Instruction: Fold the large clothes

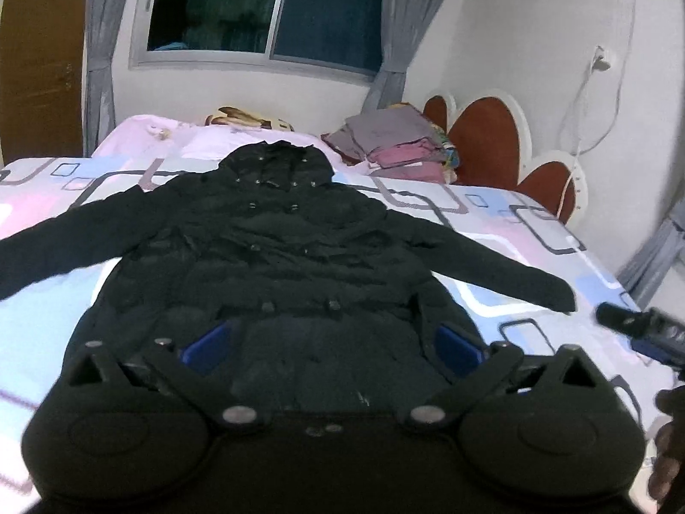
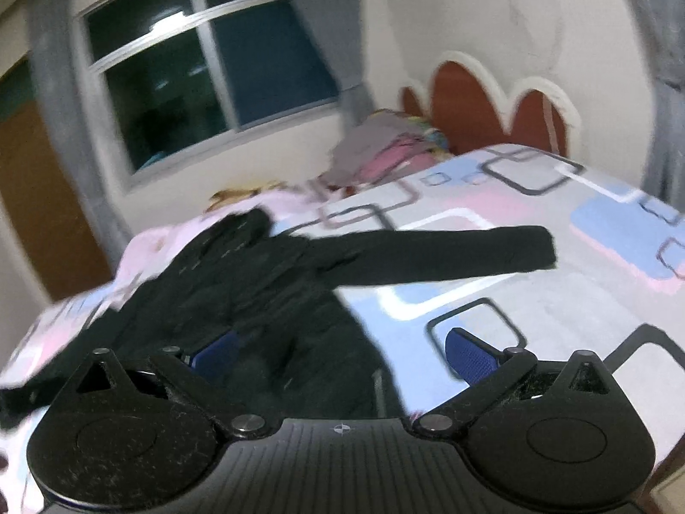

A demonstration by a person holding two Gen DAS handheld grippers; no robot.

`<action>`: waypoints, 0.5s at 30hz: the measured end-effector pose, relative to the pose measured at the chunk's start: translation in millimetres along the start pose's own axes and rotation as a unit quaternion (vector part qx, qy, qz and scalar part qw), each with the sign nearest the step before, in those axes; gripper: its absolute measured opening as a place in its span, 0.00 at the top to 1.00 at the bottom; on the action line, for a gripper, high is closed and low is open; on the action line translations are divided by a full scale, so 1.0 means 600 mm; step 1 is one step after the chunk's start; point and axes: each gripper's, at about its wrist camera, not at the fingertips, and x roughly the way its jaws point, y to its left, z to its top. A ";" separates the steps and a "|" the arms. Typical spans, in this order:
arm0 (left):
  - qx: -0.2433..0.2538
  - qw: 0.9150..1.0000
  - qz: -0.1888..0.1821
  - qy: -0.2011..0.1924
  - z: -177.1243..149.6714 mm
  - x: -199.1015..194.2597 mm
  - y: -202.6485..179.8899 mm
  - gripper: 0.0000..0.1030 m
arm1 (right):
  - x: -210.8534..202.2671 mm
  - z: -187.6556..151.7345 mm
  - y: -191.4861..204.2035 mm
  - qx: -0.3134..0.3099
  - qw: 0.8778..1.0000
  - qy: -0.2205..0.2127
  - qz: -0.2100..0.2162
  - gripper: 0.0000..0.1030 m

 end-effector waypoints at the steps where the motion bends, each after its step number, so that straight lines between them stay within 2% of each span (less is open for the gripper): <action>1: 0.003 1.000 -0.008 0.002 0.007 0.014 0.002 0.07 | 0.012 0.009 -0.014 0.010 1.000 -0.003 -0.011 0.04; 2: 0.008 1.000 -0.007 0.002 0.014 0.031 0.004 0.13 | 0.025 0.019 -0.030 0.020 1.000 -0.004 -0.019 0.35; 3: 0.011 1.000 -0.001 -0.002 0.019 0.043 0.003 0.14 | 0.038 0.028 -0.044 0.031 0.999 0.000 -0.030 0.49; 4: 0.013 1.000 0.012 -0.005 0.025 0.058 0.004 0.14 | 0.055 0.038 -0.066 0.050 0.998 0.002 -0.039 0.53; 8: -0.010 0.999 0.035 -0.014 0.047 0.125 0.011 0.11 | 0.103 0.065 -0.131 0.092 0.994 -0.010 -0.064 0.53; 11: -0.035 0.998 0.051 -0.021 0.061 0.171 0.013 0.04 | 0.156 0.081 -0.183 0.121 0.990 -0.006 -0.079 0.52; 12: -0.036 0.997 0.059 -0.023 0.067 0.189 0.011 0.00 | 0.176 0.087 -0.201 0.131 0.988 -0.003 -0.082 0.52; 15: -0.003 0.996 0.090 -0.003 0.086 0.249 -0.012 0.01 | 0.235 0.094 -0.249 0.154 0.984 0.005 -0.094 0.52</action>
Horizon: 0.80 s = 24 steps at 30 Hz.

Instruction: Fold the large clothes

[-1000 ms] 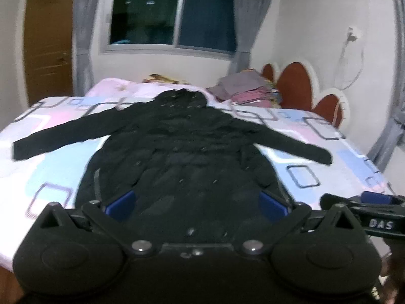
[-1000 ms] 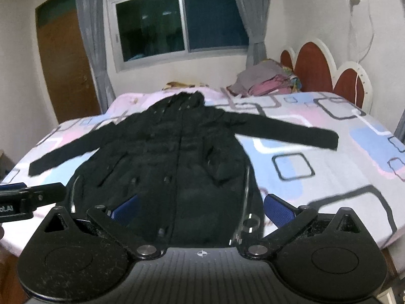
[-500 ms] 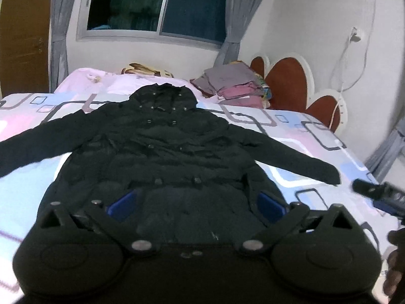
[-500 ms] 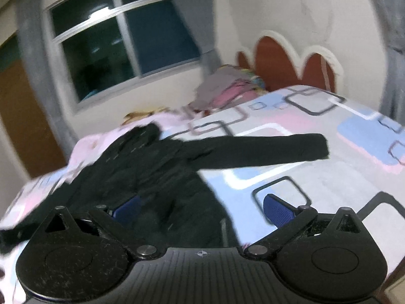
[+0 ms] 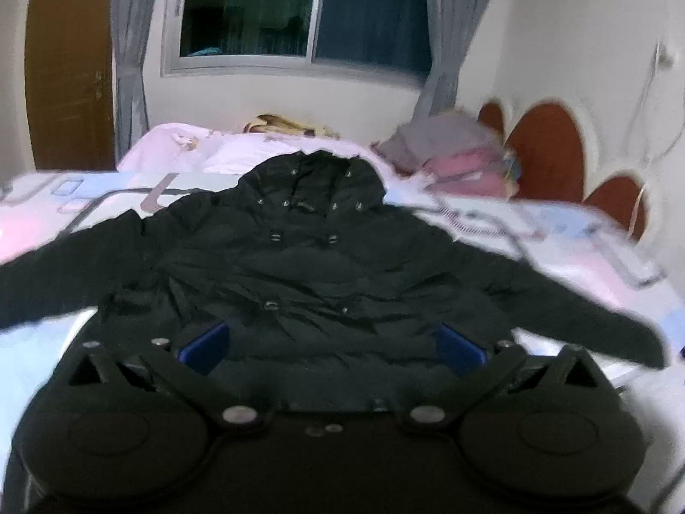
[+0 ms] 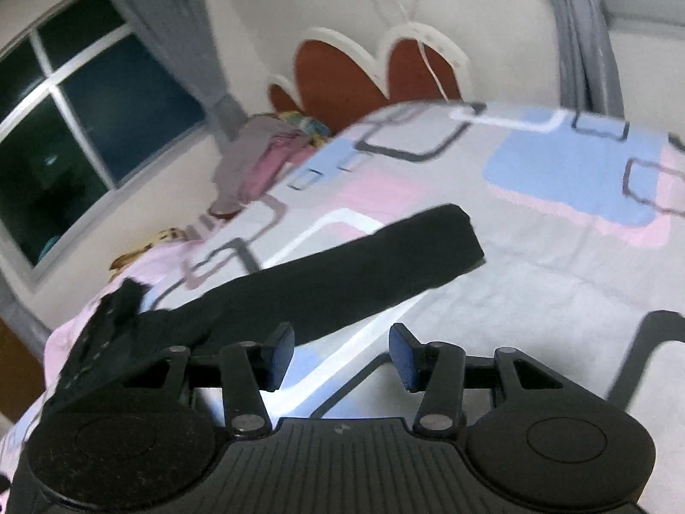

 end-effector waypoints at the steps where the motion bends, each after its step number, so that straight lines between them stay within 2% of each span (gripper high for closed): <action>1: 0.001 1.000 -0.008 0.011 0.007 0.019 -0.007 0.01 | 0.025 0.008 -0.014 0.010 1.000 0.004 -0.004 0.52; 3: -0.009 0.999 -0.021 0.026 0.020 0.056 -0.020 0.01 | 0.069 0.014 -0.037 0.029 0.999 0.010 -0.009 0.52; 6: -0.024 0.999 -0.006 0.031 0.035 0.110 -0.035 0.01 | 0.128 0.021 -0.074 0.052 0.998 0.023 -0.015 0.52; 9: -0.030 0.998 -0.008 0.047 0.046 0.157 -0.043 0.02 | 0.175 0.017 -0.104 0.079 0.996 0.039 -0.017 0.52; 12: -0.017 0.998 -0.022 0.051 0.054 0.183 -0.048 0.03 | 0.194 0.015 -0.125 0.101 0.994 0.035 -0.012 0.52; 17: 0.010 0.998 -0.022 0.059 0.067 0.214 -0.056 0.08 | 0.210 0.028 -0.135 0.116 0.993 0.016 -0.012 0.53; 21: -0.002 0.998 -0.019 0.061 0.073 0.227 -0.042 0.08 | 0.216 0.034 -0.118 0.091 0.995 0.013 -0.033 0.53; 22: -0.002 0.998 -0.016 0.062 0.074 0.229 -0.036 0.08 | 0.217 0.036 -0.110 0.078 0.996 0.013 -0.041 0.54; 23: -0.002 0.998 -0.018 0.065 0.075 0.231 -0.029 0.12 | 0.221 0.038 -0.102 0.068 0.997 0.016 -0.045 0.71; 24: 0.001 0.997 -0.018 0.069 0.077 0.235 -0.022 0.21 | 0.224 0.042 -0.088 0.054 0.997 0.018 -0.049 0.77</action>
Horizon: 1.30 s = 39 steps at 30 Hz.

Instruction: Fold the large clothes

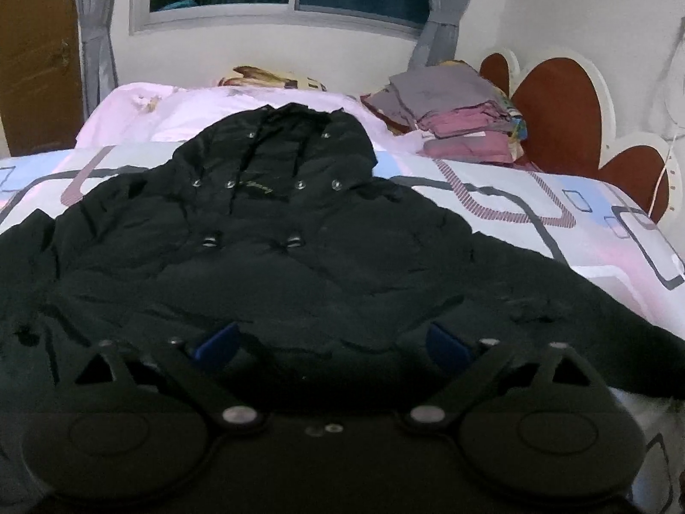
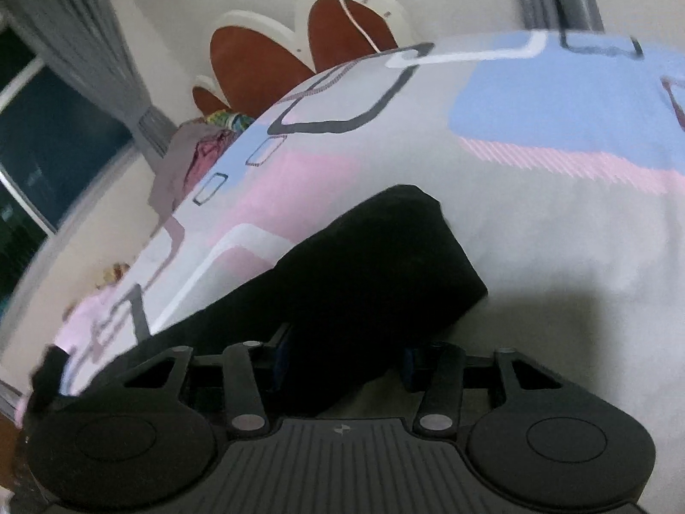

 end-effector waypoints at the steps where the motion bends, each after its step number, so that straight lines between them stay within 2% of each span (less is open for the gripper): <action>1: 0.010 1.000 0.007 0.005 0.002 0.003 0.005 0.30 | -0.003 0.002 0.016 -0.018 1.000 -0.005 -0.001 0.85; 2: 0.036 0.999 0.026 0.015 0.003 0.009 0.009 0.52 | -0.001 0.006 0.036 -0.035 0.999 -0.011 0.000 0.88; 3: 0.057 0.997 0.045 0.023 0.004 0.016 0.011 0.59 | -0.008 0.007 0.060 -0.055 0.998 -0.019 0.006 0.88; 4: 0.066 0.996 0.055 0.026 0.005 0.021 0.021 0.59 | -0.016 0.005 0.088 -0.074 0.997 -0.026 0.020 0.88; 6: 0.046 0.998 0.047 0.023 0.008 0.022 0.049 0.58 | -0.034 -0.004 0.150 -0.117 0.991 -0.037 0.051 0.88; 7: 0.034 0.998 0.041 0.021 0.011 0.022 0.066 0.55 | -0.041 -0.013 0.185 -0.142 0.987 -0.040 0.067 0.88; 8: 0.027 0.999 0.041 0.019 0.014 0.021 0.080 0.40 | -0.052 -0.027 0.223 -0.164 0.982 -0.040 0.088 0.88; 9: 0.019 0.999 0.044 0.010 0.016 0.017 0.094 0.19 | -0.063 -0.046 0.264 -0.180 0.976 -0.034 0.115 0.88; 10: 0.012 0.999 0.045 -0.004 0.017 0.009 0.107 0.11 | -0.071 -0.068 0.301 -0.199 0.969 -0.026 0.142 0.88; 11: 0.005 0.999 0.046 -0.017 0.018 0.000 0.121 0.08 | -0.083 -0.100 0.350 -0.230 0.958 -0.020 0.170 0.88; 14: -0.010 0.998 0.050 -0.021 0.021 -0.017 0.165 0.09 | -0.093 -0.183 0.450 -0.269 0.935 0.012 0.230 0.88; 17: -0.035 0.998 0.051 -0.023 0.019 -0.034 0.218 0.12 | -0.097 -0.284 0.533 -0.329 0.907 0.039 0.260 0.88; 19: -0.058 0.997 0.041 -0.023 0.017 -0.043 0.255 0.19 | -0.101 -0.350 0.569 -0.357 0.890 0.066 0.276 0.88; 22: -0.079 0.996 0.022 -0.022 0.009 -0.053 0.300 0.32 | -0.103 -0.425 0.613 -0.386 0.871 0.090 0.289 0.89; 23: -0.078 0.997 0.018 -0.023 0.007 -0.055 0.309 0.40 | -0.101 -0.442 0.624 -0.394 0.866 0.096 0.292 0.88; 25: -0.081 0.996 0.010 -0.021 0.002 -0.056 0.321 0.42 | -0.097 -0.482 0.641 -0.407 0.858 0.109 0.294 0.88; 28: -0.087 0.996 -0.003 -0.022 -0.002 -0.052 0.327 0.37 | -0.082 -0.518 0.648 -0.424 0.850 0.122 0.289 0.88; 30: -0.094 0.995 -0.008 -0.027 -0.003 -0.049 0.327 0.11 | -0.069 -0.531 0.661 -0.440 0.843 0.125 0.283 0.88; 31: -0.098 0.995 -0.011 -0.032 -0.004 -0.049 0.327 0.06 | -0.062 -0.529 0.666 -0.451 0.839 0.122 0.278 0.83; 32: -0.101 0.994 -0.013 -0.036 -0.004 -0.048 0.324 0.04 | -0.066 -0.529 0.666 -0.459 0.836 0.118 0.276 0.62; 33: -0.102 0.994 -0.015 -0.036 -0.002 -0.045 0.321 0.05 | -0.072 -0.521 0.663 -0.456 0.837 0.110 0.282 0.51; 34: -0.101 0.994 -0.020 -0.034 -0.002 -0.042 0.318 0.05 | -0.077 -0.510 0.659 -0.452 0.839 0.104 0.285 0.43; 36: -0.103 0.993 -0.043 -0.028 0.002 -0.029 0.309 0.11 | -0.094 -0.483 0.643 -0.442 0.849 0.099 0.272 0.43; 39: -0.105 0.991 -0.078 -0.010 0.009 0.005 0.290 0.14 | -0.119 -0.419 0.597 -0.405 0.872 0.090 0.260 0.43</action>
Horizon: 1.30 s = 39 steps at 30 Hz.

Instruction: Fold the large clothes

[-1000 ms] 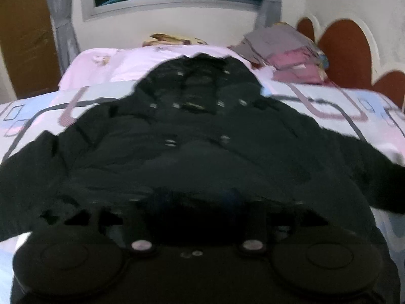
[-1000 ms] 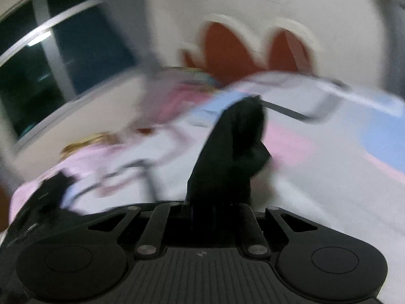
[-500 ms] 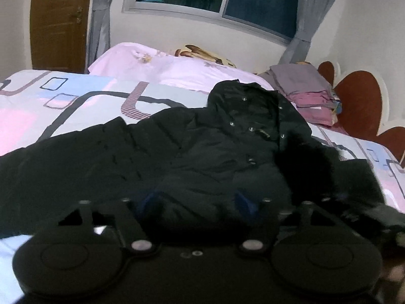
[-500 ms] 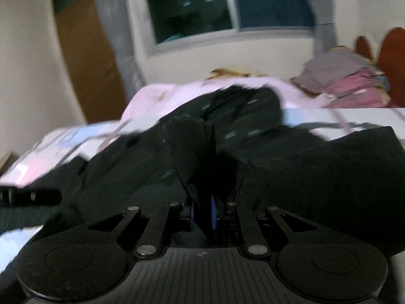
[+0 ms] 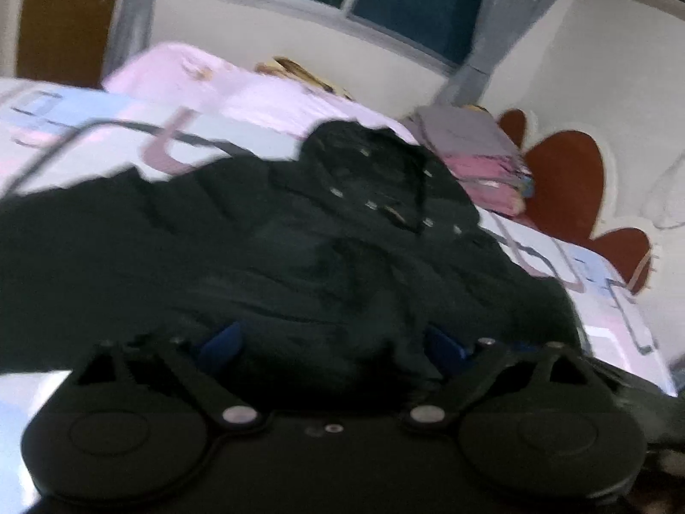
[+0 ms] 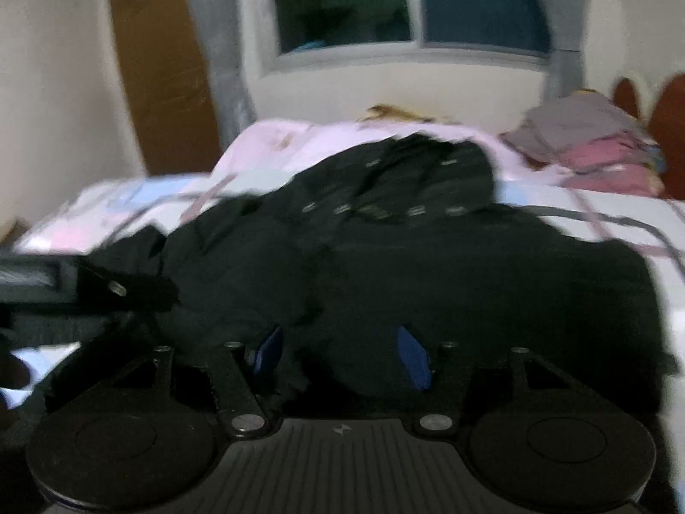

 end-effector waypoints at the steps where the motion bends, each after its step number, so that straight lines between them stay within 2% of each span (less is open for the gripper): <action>1: -0.002 1.000 -0.003 0.010 0.000 0.015 -0.003 0.15 | -0.021 0.000 -0.025 0.015 1.000 -0.005 -0.013 0.43; 4: -0.006 0.999 -0.024 0.043 0.004 0.058 -0.011 0.23 | -0.060 -0.003 -0.103 0.062 0.996 -0.012 -0.068 0.43; 5: 0.001 0.998 -0.023 0.051 0.007 0.075 -0.016 0.28 | -0.069 -0.004 -0.125 0.082 0.993 -0.013 -0.081 0.46; 6: 0.007 0.998 -0.017 0.057 0.007 0.087 -0.019 0.38 | -0.072 -0.005 -0.155 0.108 0.990 -0.013 -0.094 0.52; 7: 0.011 0.998 -0.006 0.061 0.009 0.099 -0.021 0.45 | -0.075 -0.005 -0.172 0.124 0.987 -0.012 -0.101 0.69; 8: 0.015 0.998 -0.004 0.061 0.011 0.108 -0.022 0.56 | -0.074 -0.004 -0.190 0.139 0.984 -0.014 -0.109 0.79; 9: 0.016 0.998 -0.002 0.056 0.014 0.111 -0.021 0.70 | -0.069 -0.003 -0.202 0.146 0.983 -0.013 -0.108 0.81; 11: 0.015 0.999 -0.004 0.030 0.016 0.104 -0.019 0.87 | -0.050 -0.001 -0.211 0.145 0.984 -0.006 -0.105 0.82; 12: 0.014 1.000 0.007 0.010 0.015 0.094 -0.018 0.89 | -0.030 -0.003 -0.215 0.139 0.983 0.013 -0.122 0.82; 14: 0.011 1.000 0.028 -0.003 0.007 0.082 -0.009 0.89 | 0.000 -0.021 -0.232 0.147 0.978 0.056 -0.135 0.82; 17: 0.021 0.999 0.027 0.014 -0.018 0.089 -0.004 0.89 | 0.009 -0.029 -0.234 0.129 0.980 0.052 -0.140 0.82; 19: 0.025 0.999 0.014 0.025 -0.017 0.088 -0.005 0.88 | -0.002 -0.020 -0.238 0.133 0.980 0.048 -0.142 0.82; 21: 0.015 0.999 0.035 0.011 -0.004 0.061 0.001 0.68 | -0.048 -0.005 -0.241 0.134 0.982 -0.004 -0.136 0.82; 23: 0.027 0.995 0.091 -0.043 0.005 0.018 0.001 0.56 | -0.063 0.023 -0.237 0.122 0.984 -0.034 -0.125 0.82; 24: 0.035 0.992 0.102 -0.060 0.013 0.009 -0.006 0.56 | -0.053 0.035 -0.232 0.115 0.986 -0.036 -0.113 0.82; 25: 0.045 0.992 0.094 -0.069 0.022 0.010 -0.019 0.55 | -0.035 0.049 -0.226 0.108 0.988 -0.035 -0.100 0.82; 29: 0.105 0.993 0.040 -0.026 0.044 0.107 -0.097 0.37 | 0.080 0.081 -0.173 0.060 0.997 -0.001 -0.043 0.82; 30: 0.120 0.992 0.045 -0.015 0.041 0.131 -0.107 0.37 | 0.107 0.082 -0.162 0.047 0.998 0.012 -0.031 0.82; 31: 0.139 0.988 0.067 -0.004 0.038 0.154 -0.112 0.37 | 0.124 0.081 -0.159 0.035 0.999 0.018 -0.031 0.82; 32: 0.152 0.985 0.085 0.001 0.032 0.169 -0.106 0.38 | 0.132 0.076 -0.171 0.028 0.998 0.020 -0.047 0.82; 33: 0.146 0.985 0.094 0.014 0.029 0.174 -0.094 0.37 | 0.129 0.076 -0.193 0.033 0.996 0.017 -0.083 0.82; 35: 0.106 0.991 0.078 0.037 0.031 0.179 -0.062 0.37 | 0.117 0.070 -0.255 0.054 0.984 0.013 -0.171 0.82; 36: 0.105 0.991 0.078 0.040 0.031 0.182 -0.059 0.36 | 0.120 0.063 -0.287 0.062 0.978 0.022 -0.196 0.82; 38: 0.133 0.986 0.092 0.041 0.026 0.187 -0.070 0.36 | 0.125 0.053 -0.333 0.098 0.981 0.032 -0.161 0.79; 39: 0.140 0.985 0.098 0.039 0.025 0.189 -0.075 0.35 | 0.124 0.055 -0.336 0.094 0.983 0.034 -0.156 0.78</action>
